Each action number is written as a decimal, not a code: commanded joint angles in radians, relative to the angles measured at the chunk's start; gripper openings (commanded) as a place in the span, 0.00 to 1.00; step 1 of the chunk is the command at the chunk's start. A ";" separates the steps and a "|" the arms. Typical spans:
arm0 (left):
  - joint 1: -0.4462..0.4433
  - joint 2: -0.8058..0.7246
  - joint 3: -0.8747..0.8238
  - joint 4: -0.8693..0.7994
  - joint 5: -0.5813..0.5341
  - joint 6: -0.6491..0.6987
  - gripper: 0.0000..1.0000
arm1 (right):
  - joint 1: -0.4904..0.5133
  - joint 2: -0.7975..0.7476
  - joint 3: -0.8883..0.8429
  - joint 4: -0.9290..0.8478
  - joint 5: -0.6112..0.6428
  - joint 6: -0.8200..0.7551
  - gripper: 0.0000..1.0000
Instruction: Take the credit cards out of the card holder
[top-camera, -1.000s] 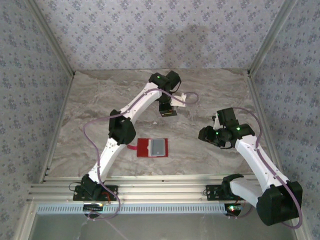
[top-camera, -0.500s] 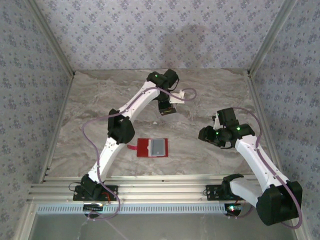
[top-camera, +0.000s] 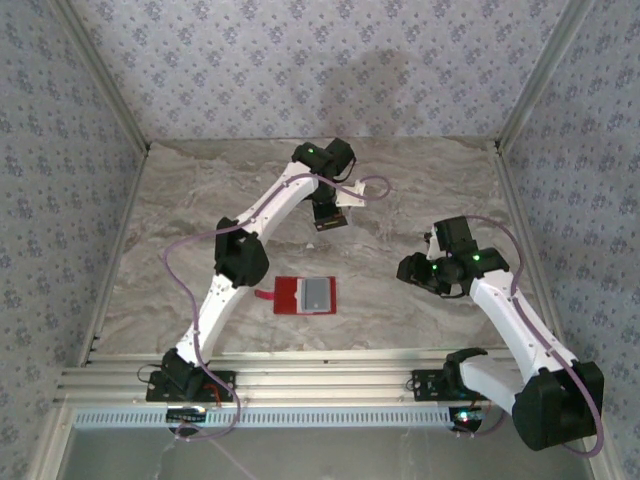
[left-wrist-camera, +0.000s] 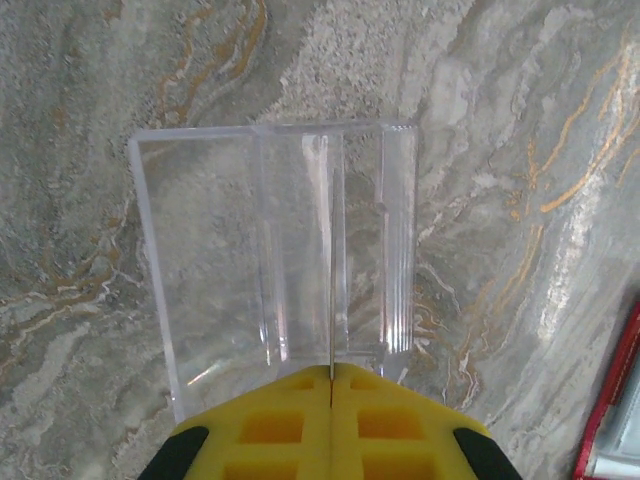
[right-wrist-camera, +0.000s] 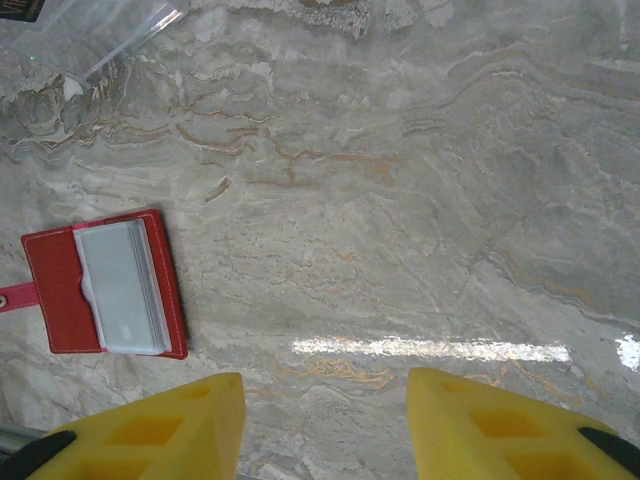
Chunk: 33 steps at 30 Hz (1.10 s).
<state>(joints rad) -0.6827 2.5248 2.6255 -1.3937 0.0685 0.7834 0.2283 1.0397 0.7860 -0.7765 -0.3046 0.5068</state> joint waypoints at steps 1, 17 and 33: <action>-0.016 0.023 0.010 -0.082 -0.008 0.035 0.00 | -0.006 0.009 -0.008 0.009 -0.016 -0.014 0.48; -0.079 0.049 0.007 -0.130 -0.157 0.136 0.00 | -0.006 0.010 -0.017 0.015 -0.015 -0.018 0.48; -0.084 0.040 0.006 0.002 -0.226 0.138 0.24 | -0.006 0.003 -0.021 0.012 -0.016 -0.018 0.48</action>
<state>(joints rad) -0.7616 2.5568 2.6255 -1.3918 -0.1440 0.9154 0.2283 1.0489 0.7719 -0.7528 -0.3050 0.5064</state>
